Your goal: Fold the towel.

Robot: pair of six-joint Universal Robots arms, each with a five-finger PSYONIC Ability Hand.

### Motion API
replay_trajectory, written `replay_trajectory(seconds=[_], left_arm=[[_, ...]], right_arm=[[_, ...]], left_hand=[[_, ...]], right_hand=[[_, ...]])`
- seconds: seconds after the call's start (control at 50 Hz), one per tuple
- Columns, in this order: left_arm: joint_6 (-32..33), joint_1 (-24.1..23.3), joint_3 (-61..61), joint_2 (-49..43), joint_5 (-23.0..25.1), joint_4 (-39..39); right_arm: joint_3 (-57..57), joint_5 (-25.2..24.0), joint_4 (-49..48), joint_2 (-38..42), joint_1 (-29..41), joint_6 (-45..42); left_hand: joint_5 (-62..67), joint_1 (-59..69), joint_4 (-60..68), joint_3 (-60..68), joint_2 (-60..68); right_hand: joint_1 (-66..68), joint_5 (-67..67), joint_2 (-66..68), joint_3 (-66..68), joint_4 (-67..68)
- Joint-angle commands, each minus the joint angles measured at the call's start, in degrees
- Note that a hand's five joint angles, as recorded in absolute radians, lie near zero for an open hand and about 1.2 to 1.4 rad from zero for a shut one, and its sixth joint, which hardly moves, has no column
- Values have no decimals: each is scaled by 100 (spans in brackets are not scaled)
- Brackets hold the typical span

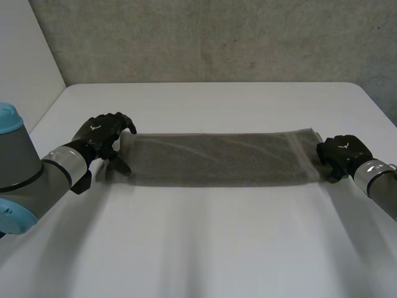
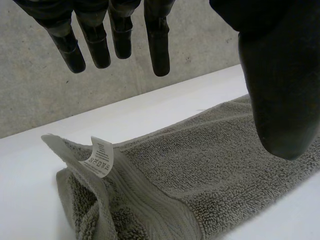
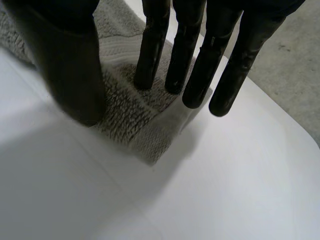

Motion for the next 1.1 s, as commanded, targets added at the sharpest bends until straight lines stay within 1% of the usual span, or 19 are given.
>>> replay_trajectory(seconds=[0.02, 0.04, 0.18, 0.34, 0.46, 0.56, 0.66, 0.68, 0.7, 0.72, 0.76, 0.78, 0.82, 0.88, 0.9, 0.92, 0.94, 1.06, 1.1], left_arm=[[2, -8, -8, -10, 0, 4], [2, -8, -17, -10, 0, 4], [2, 0, 1, -1, 9, 4], [2, 35, -8, 16, 9, 13], [-6, 71, -8, 51, 0, 13], [-7, 79, -8, 69, 0, 13], [-7, 71, -8, 69, -26, 13], [-7, 62, -17, 69, -53, 13], [-7, 62, -17, 69, -88, 13], [-7, 62, -17, 69, -88, 13], [-7, 62, -17, 69, -149, 13], [-7, 62, -17, 69, -150, 13], [-7, 62, -17, 69, -158, 13], [-7, 79, -34, 69, -158, 13], [-7, 97, -60, 69, -158, 13], [-7, 97, -87, 78, -158, 48], [-7, 97, -87, 78, -158, 48], [2, 97, -219, 87, -158, 241], [2, 97, -228, 87, -150, 259]], right_arm=[[-49, -3, 10, 81, -4, -188], [-58, -3, 18, 81, -13, -206], [-5, 15, 106, 37, -312, -285], [-111, 41, 317, -113, -1050, -1067], [-603, 463, 941, -350, -1059, -1603], [-1051, 762, 1143, -587, -75, -1436], [-1857, 1183, 1143, -544, 1924, -901], [-1860, 1184, 1143, -543, 1929, -900], [-2121, 1332, 1143, -404, 2477, -796], [-2123, 1333, 1143, -403, 2483, -795], [-2709, 1552, 1126, 78, 3637, -654], [-2712, 1553, 1126, 81, 3643, -654], [-3202, 1649, 1108, 623, 4492, -628], [-3442, 1676, 1108, 951, 4724, -636], [-3677, 1685, 1178, 1246, 4872, -671], [-3818, 1711, 1257, 1458, 4934, -671], [-3820, 1711, 1258, 1460, 4935, -672], [-3855, 1869, 1591, 1557, 4813, -558], [-3776, 1931, 1662, 1469, 4654, -408]], left_hand=[[-324, -452, -451, -410, -382], [-324, -452, -451, -410, -382], [-324, -452, -451, -410, -382], [-324, -452, -451, -410, -382], [-324, -452, -451, -410, -382], [-324, -452, -451, -410, -382], [-324, -452, -451, -410, -382], [-324, -452, -451, -410, -382], [-324, -452, -451, -410, -382], [-324, -452, -451, -410, -382], [-324, -452, -451, -410, -382], [-324, -452, -451, -410, -382], [-324, -452, -451, -410, -382], [-324, -452, -451, -410, -382], [-324, -452, -451, -410, -382], [-324, -452, -451, -410, -382], [-324, -452, -451, -410, -382], [-324, -452, -451, -410, -382], [-324, -452, -451, -410, -382]], right_hand=[[2458, 2461, 2418, 2438, 2449], [3002, 3005, 2961, 2981, 2993], [3007, 3010, 2967, 2987, 2998], [3007, 3010, 2967, 2987, 2998], [3007, 3010, 2967, 2987, 2998], [3007, 3010, 2967, 2987, 2998], [3007, 3010, 2967, 2987, 2998], [3007, 3010, 2967, 2987, 2998], [3007, 3010, 2967, 2987, 2998], [3007, 3010, 2967, 2987, 2998], [3007, 3010, 2967, 2987, 2998], [3007, 3010, 2967, 2987, 2998], [3007, 3010, 2967, 2987, 2998], [3007, 3010, 2967, 2987, 2998], [2363, 2367, 2323, 2343, 2355], [-457, -454, -498, -477, -466], [-486, -482, -526, -506, -494], [-3422, -3419, -3463, -3443, -3431], [-3463, -3460, -3503, -3483, -3472]])
